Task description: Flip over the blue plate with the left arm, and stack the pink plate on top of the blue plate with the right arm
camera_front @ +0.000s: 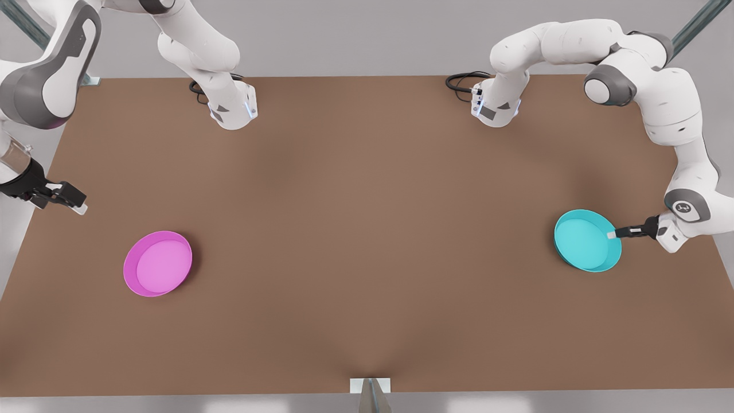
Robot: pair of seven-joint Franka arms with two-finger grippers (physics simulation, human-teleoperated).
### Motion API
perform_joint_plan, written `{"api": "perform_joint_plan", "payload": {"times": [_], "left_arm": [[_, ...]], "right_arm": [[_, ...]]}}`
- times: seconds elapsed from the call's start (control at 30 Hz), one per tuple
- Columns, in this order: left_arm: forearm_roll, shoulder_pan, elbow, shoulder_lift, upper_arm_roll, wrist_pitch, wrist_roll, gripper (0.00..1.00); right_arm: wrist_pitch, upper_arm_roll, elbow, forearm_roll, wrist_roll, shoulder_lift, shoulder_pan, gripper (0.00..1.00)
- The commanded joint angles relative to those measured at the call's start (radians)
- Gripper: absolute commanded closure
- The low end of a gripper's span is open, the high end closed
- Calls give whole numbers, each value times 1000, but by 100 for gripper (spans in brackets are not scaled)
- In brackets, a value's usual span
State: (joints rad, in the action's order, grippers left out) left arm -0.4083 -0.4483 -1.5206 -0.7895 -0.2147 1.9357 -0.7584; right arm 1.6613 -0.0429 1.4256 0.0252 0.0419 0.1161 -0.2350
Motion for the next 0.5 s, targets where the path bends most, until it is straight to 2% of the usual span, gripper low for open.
{"api": "perform_joint_plan", "payload": {"times": [0.0,0.4,0.47], "left_arm": [[-1,3,0,1,0,5,-254,38],[-4,17,5,-28,0,5,-229,42],[-4,19,7,-28,0,5,-226,62]], "right_arm": [[0,0,-1,-1,0,-1,-6,0],[-2,0,1,-1,1,0,2,0],[-2,0,1,1,1,0,2,0]]}}
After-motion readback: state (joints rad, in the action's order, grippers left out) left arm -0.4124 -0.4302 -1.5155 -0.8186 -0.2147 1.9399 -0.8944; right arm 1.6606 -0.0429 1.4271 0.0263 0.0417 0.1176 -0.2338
